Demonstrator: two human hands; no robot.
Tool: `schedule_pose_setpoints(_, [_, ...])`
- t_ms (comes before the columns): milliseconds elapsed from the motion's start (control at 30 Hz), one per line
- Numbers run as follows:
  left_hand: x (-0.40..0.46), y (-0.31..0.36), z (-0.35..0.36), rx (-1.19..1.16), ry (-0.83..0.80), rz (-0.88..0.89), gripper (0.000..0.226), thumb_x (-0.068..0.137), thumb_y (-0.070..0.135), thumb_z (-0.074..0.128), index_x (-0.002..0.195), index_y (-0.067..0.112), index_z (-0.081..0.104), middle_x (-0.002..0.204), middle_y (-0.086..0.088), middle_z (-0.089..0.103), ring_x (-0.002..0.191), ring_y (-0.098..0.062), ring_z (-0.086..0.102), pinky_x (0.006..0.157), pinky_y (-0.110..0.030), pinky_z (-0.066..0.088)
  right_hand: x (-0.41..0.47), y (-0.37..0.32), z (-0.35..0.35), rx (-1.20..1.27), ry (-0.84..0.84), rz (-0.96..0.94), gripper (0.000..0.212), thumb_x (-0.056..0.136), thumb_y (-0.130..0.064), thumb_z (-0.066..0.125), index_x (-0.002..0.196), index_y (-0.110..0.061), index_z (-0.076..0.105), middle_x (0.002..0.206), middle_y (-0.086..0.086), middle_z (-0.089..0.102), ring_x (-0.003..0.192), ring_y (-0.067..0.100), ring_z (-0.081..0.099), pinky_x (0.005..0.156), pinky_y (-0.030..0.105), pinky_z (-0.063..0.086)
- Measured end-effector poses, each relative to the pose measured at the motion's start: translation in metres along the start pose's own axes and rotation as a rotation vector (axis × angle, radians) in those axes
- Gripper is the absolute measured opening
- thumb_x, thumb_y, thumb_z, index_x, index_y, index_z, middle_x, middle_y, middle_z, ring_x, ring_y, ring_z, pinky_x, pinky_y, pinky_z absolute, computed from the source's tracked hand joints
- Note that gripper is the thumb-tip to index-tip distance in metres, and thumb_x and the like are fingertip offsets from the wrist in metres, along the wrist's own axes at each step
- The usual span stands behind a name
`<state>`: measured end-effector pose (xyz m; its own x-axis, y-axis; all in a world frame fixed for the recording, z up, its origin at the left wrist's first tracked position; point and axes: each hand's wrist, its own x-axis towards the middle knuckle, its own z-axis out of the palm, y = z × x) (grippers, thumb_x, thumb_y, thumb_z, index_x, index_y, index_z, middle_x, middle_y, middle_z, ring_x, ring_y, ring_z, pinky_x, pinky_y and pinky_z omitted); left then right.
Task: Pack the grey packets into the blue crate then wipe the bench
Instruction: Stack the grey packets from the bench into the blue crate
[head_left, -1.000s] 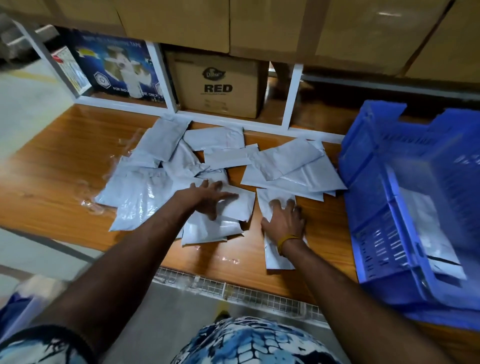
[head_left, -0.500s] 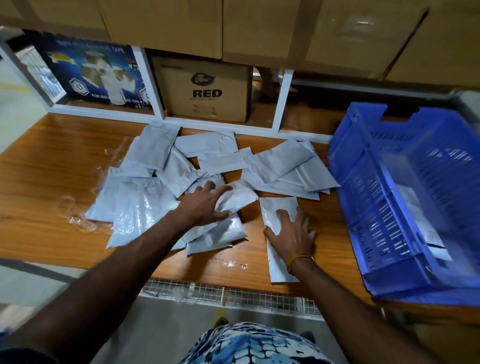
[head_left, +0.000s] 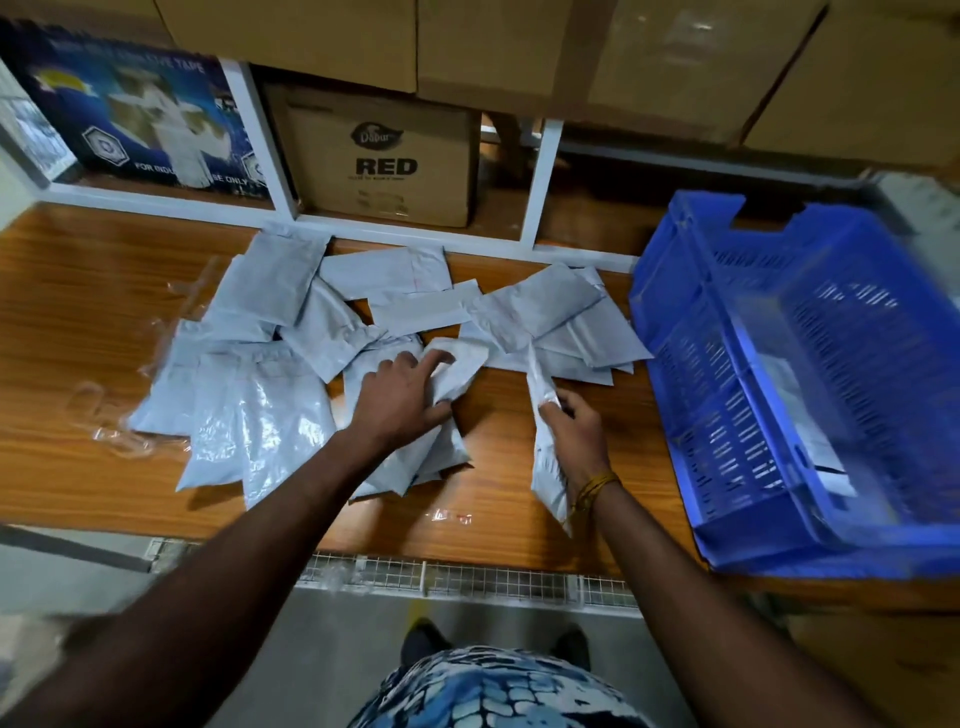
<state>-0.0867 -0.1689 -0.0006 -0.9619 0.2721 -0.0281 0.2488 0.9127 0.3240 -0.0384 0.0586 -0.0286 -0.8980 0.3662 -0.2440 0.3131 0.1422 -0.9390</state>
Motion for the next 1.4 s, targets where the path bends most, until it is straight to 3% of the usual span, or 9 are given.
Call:
schedule_pose_setpoints(100, [0.002,0.025,-0.009,-0.297,0.129,-0.069,0.058,0.085,0.041,0.065,0.137,0.031,0.042,0.122,-0.017,0.053,0.104,-0.034,0.056,0.078,-0.034,0.045,0.0,-0.027,-0.015,0.076,0.048,-0.053,0.012,0.084,-0.02,0.065,0.096,-0.02,0.069,0.09,-0.002,0.068,0.086,0.015,0.062,0.076,0.033,0.05])
schedule_pose_setpoints(233, [0.007,0.079,-0.03,-0.47,0.281,-0.059,0.059,0.088,0.037,0.065,0.14,0.028,0.04,0.136,-0.013,0.044,0.115,-0.028,0.053,0.079,-0.031,0.045,0.002,-0.071,-0.047,-0.04,0.188,-0.273,0.024,0.086,-0.024,0.065,0.109,-0.022,0.066,0.113,0.004,0.064,0.101,0.011,0.062,0.09,0.028,0.052])
schedule_pose_setpoints(400, [0.015,0.167,-0.067,-0.622,0.446,0.002,0.055,0.092,0.033,0.06,0.141,0.027,0.035,0.141,-0.003,0.04,0.109,-0.008,0.046,0.078,-0.025,0.038,-0.014,-0.145,-0.118,-0.174,0.511,-0.688,0.029,0.084,-0.012,0.064,0.114,-0.013,0.067,0.118,0.011,0.056,0.106,0.009,0.054,0.091,0.003,0.036])
schedule_pose_setpoints(600, [0.038,0.28,-0.094,-0.697,0.607,0.139,0.045,0.09,0.036,0.059,0.132,0.027,0.043,0.132,0.0,0.048,0.112,-0.013,0.053,0.072,-0.025,0.04,-0.011,-0.191,-0.222,-0.266,0.746,-0.977,0.03,0.081,-0.007,0.062,0.11,-0.005,0.066,0.113,0.021,0.054,0.111,0.027,0.057,0.102,0.026,0.043])
schedule_pose_setpoints(767, [0.074,0.367,-0.077,-0.524,0.427,0.097,0.045,0.088,0.041,0.058,0.128,0.028,0.044,0.127,-0.004,0.045,0.111,-0.028,0.054,0.075,-0.034,0.043,0.026,-0.158,-0.274,-0.358,0.692,-0.797,0.031,0.082,-0.019,0.059,0.111,-0.012,0.066,0.117,0.017,0.051,0.111,0.027,0.055,0.09,0.001,0.03])
schedule_pose_setpoints(933, [0.109,0.424,-0.027,-0.369,0.272,0.033,0.047,0.086,0.043,0.058,0.127,0.024,0.045,0.128,-0.011,0.044,0.106,-0.041,0.058,0.072,-0.038,0.035,0.063,-0.111,-0.302,-0.563,0.64,-0.577,0.034,0.079,-0.025,0.059,0.112,-0.021,0.065,0.12,0.012,0.049,0.11,0.032,0.053,0.086,0.036,0.046])
schedule_pose_setpoints(1100, [0.133,0.439,0.037,-0.211,0.08,-0.097,0.061,0.09,0.047,0.058,0.14,0.016,0.039,0.135,-0.02,0.043,0.112,-0.048,0.055,0.088,-0.048,0.046,0.097,-0.073,-0.325,-0.765,0.449,-0.353,0.034,0.084,-0.025,0.062,0.117,-0.02,0.064,0.124,0.015,0.045,0.113,0.038,0.049,0.085,0.043,0.047])
schedule_pose_setpoints(1300, [0.136,0.445,0.082,-0.122,-0.07,-0.174,0.056,0.096,0.045,0.054,0.137,0.011,0.04,0.136,-0.023,0.044,0.12,-0.043,0.054,0.096,-0.046,0.045,0.13,-0.039,-0.331,-0.868,0.132,-0.084,0.049,0.088,-0.047,0.063,0.126,-0.017,0.059,0.137,0.025,0.037,0.119,0.046,0.048,0.097,0.049,0.045])
schedule_pose_setpoints(1400, [0.14,0.44,0.095,-0.093,-0.169,-0.228,0.056,0.095,0.037,0.055,0.139,0.008,0.037,0.14,-0.027,0.041,0.13,-0.044,0.044,0.103,-0.047,0.039,0.135,-0.026,-0.33,-0.958,0.05,-0.02,0.05,0.091,-0.043,0.061,0.131,-0.014,0.054,0.143,0.027,0.031,0.125,0.046,0.042,0.103,0.048,0.041])
